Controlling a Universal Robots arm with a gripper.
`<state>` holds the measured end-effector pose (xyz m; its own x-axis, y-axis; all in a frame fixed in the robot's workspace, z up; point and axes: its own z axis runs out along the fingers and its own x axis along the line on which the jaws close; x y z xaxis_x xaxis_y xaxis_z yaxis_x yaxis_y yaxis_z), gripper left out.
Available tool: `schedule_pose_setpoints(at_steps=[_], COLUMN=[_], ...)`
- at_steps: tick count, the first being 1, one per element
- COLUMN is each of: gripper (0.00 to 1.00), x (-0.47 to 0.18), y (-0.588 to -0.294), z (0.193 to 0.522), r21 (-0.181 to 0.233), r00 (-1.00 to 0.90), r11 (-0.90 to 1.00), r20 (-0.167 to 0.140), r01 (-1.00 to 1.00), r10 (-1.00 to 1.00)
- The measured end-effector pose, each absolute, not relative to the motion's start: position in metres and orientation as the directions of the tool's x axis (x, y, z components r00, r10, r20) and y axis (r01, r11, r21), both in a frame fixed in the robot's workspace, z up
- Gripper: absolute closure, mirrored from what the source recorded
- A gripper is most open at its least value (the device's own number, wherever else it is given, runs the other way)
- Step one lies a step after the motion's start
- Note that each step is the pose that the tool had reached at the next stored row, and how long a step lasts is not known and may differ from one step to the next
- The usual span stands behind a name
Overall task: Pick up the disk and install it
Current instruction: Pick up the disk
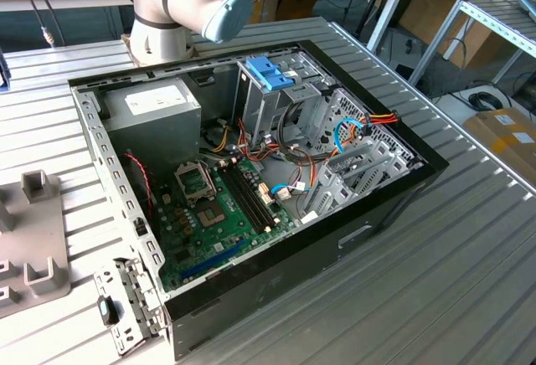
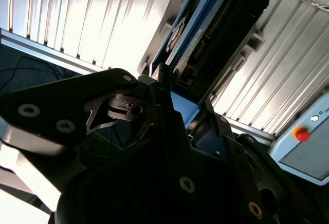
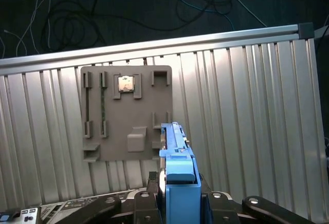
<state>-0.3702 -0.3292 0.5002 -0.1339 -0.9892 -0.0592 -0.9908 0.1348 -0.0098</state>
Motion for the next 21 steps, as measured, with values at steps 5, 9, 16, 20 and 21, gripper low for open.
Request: schedule_pose_setpoints(at_steps=[5,9,16,20,21], gripper=[0.63,0.63,0.63,0.63,0.63], x=[-0.366,-0.362,-0.356,-0.354,-0.353], y=[-0.329,-0.329,-0.329,-0.329,-0.329], z=[0.5,0.5,0.5,0.5,0.5], r21=[-0.01,-0.01,-0.01,-0.01,-0.01], r00=[-0.134,-0.134,-0.134,-0.134,-0.134], r11=[0.135,0.135,0.135,0.135,0.135], r20=[-0.059,-0.059,-0.059,-0.059,-0.059], r01=[-0.991,-0.991,-0.991,-0.991,-0.991], r10=[-0.989,-0.989,-0.989,-0.989,-0.989])
